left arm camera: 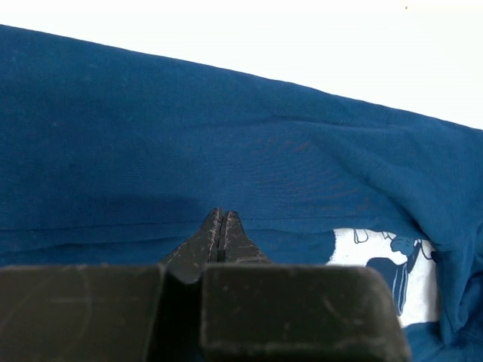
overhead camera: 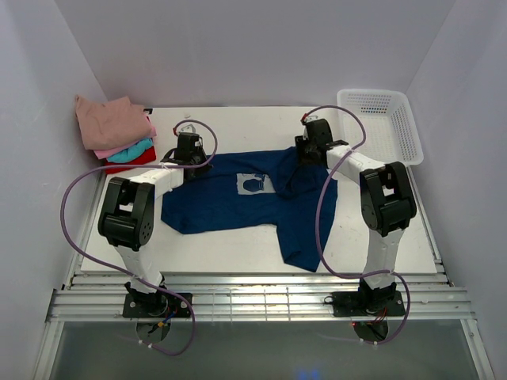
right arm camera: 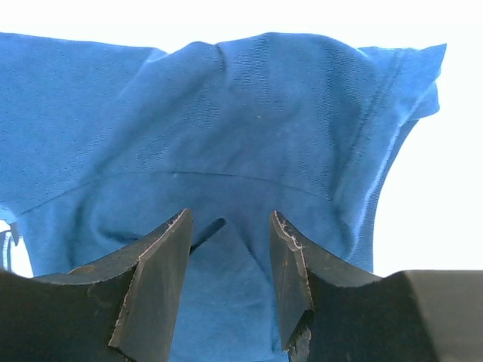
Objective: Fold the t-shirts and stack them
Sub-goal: Fold the tshirt
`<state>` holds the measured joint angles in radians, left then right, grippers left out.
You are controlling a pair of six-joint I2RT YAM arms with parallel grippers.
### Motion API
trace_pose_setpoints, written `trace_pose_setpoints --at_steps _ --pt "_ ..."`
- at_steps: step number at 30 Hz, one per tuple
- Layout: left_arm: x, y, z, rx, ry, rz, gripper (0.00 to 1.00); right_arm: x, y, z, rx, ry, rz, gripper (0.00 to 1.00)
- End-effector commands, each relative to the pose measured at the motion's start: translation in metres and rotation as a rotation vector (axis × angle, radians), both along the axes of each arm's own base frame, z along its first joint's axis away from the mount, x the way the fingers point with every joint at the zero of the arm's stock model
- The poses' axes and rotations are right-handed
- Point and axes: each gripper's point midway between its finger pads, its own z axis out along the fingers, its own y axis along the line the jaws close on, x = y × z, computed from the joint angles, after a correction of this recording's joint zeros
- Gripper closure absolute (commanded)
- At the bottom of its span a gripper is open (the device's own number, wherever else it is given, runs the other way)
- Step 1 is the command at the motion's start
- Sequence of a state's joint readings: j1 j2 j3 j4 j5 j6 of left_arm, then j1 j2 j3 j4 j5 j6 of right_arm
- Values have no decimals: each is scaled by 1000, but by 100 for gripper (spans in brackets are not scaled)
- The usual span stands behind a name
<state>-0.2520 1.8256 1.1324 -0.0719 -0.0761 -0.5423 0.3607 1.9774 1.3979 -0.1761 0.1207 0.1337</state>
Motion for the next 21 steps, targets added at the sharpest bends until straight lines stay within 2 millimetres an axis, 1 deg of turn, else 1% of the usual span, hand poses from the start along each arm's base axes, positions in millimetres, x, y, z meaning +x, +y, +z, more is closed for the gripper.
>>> trace_pose_setpoints --at_steps 1,8,12,14,15,17,18,19,21 --pt "12 0 13 12 -48 9 100 13 0 17 4 -55 9 49" --pt "10 4 11 25 -37 24 100 6 10 2 46 -3 60 54" --pt "7 6 11 29 -35 33 100 1 19 2 91 18 95 55" --pt "6 7 11 31 -32 34 100 -2 19 0 89 30 97 57" --pt "6 8 10 34 -31 36 100 -3 18 -1 86 32 95 62" --pt "4 8 9 34 -29 38 100 -6 15 -4 76 42 88 79" --pt "4 9 10 34 -29 40 100 -7 14 -5 72 45 85 92" --pt "4 9 10 34 -30 41 100 -9 12 -5 69 49 81 92" --pt "3 9 10 34 -29 40 100 -17 10 1 73 44 81 92"
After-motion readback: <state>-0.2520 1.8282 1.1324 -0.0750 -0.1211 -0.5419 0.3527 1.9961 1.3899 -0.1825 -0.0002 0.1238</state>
